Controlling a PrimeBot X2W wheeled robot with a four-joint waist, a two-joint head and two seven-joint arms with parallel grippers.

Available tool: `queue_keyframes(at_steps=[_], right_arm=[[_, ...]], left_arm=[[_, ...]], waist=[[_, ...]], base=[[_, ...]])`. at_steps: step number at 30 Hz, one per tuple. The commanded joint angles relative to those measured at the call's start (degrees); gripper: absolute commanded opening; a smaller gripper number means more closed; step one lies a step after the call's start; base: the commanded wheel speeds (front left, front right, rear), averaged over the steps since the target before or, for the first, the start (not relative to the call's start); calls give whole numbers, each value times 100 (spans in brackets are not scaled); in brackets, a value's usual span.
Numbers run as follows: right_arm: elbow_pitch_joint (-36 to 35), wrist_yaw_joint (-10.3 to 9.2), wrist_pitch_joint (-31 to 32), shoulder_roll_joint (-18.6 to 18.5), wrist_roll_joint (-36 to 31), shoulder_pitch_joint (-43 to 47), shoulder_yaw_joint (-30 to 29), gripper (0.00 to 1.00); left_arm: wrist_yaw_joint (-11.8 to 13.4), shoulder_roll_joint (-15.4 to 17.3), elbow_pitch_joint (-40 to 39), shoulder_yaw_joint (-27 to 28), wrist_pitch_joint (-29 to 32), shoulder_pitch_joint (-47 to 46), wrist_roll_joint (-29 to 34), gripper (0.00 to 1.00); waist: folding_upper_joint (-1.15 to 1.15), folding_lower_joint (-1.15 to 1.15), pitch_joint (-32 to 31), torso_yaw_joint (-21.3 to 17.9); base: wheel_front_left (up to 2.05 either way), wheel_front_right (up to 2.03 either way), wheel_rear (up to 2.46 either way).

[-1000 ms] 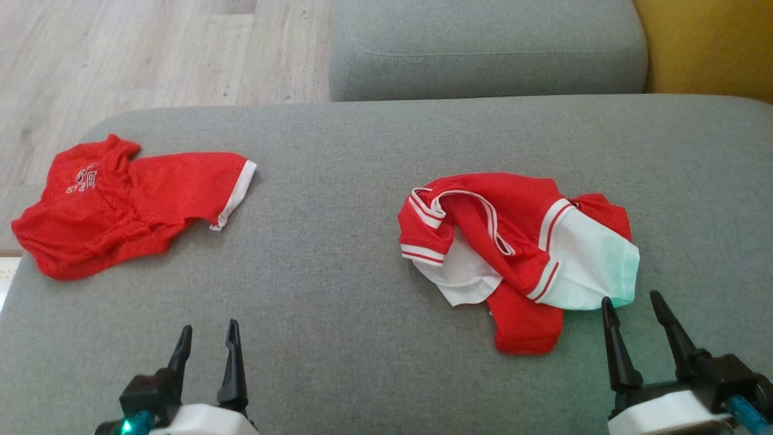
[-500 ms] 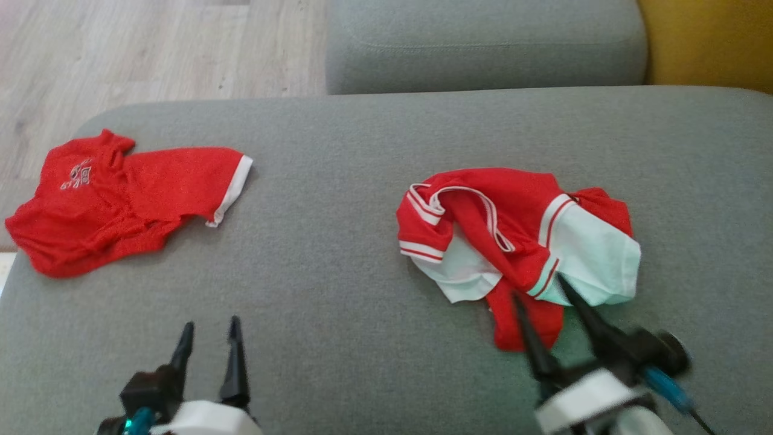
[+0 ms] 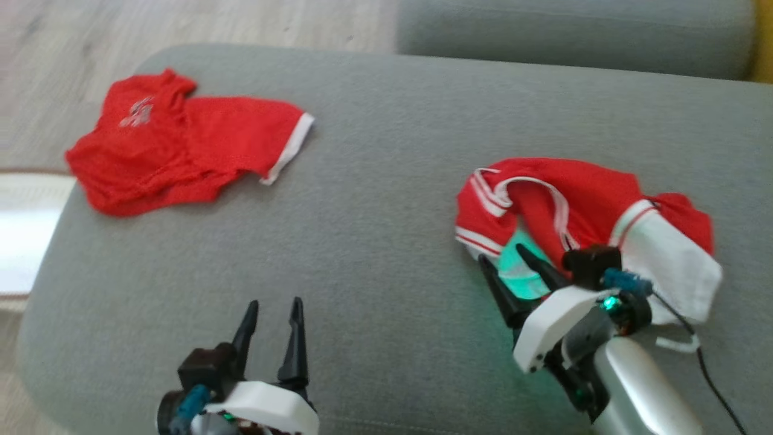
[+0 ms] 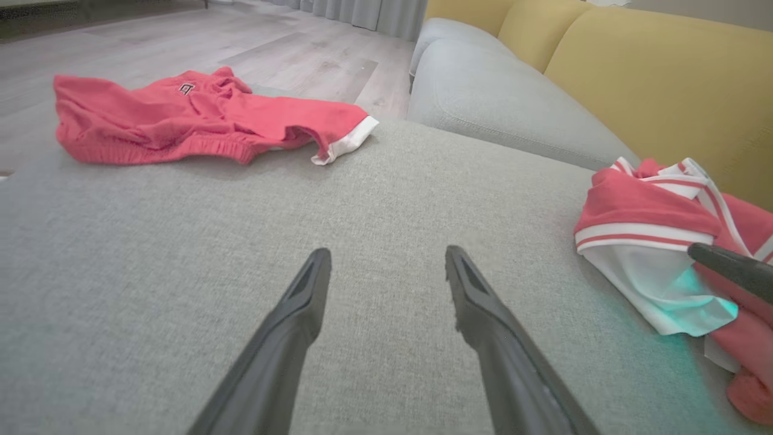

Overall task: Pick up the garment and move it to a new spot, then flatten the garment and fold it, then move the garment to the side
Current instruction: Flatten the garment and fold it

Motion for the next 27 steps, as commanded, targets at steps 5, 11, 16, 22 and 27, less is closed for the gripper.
queue_keyframes(at_steps=[5,11,16,22,27], right_arm=[[35,-4,282,145,63,-474,-274,100],[211,-4,436,241,-17,-728,-463,100],[197,-4,494,270,36,-921,-447,0],[-305,-4,971,276,430,-1407,0,0],[-738,-4,1778,277,785,-2178,169,0]], left_arm=[[164,-22,-207,-225,-71,-291,-161,100],[268,-22,-209,-445,-71,-323,-246,100],[306,-22,-176,-515,-71,-383,-300,100],[313,-22,-104,-479,-71,-337,-334,100],[278,-22,-56,-538,-71,-278,-379,100]], waist=[[0,0,229,353],[0,0,299,465],[0,0,261,477],[0,0,59,411],[0,0,-153,431]], base=[[0,0,0],[0,0,0],[0,0,0],[0,0,0],[0,0,0]])
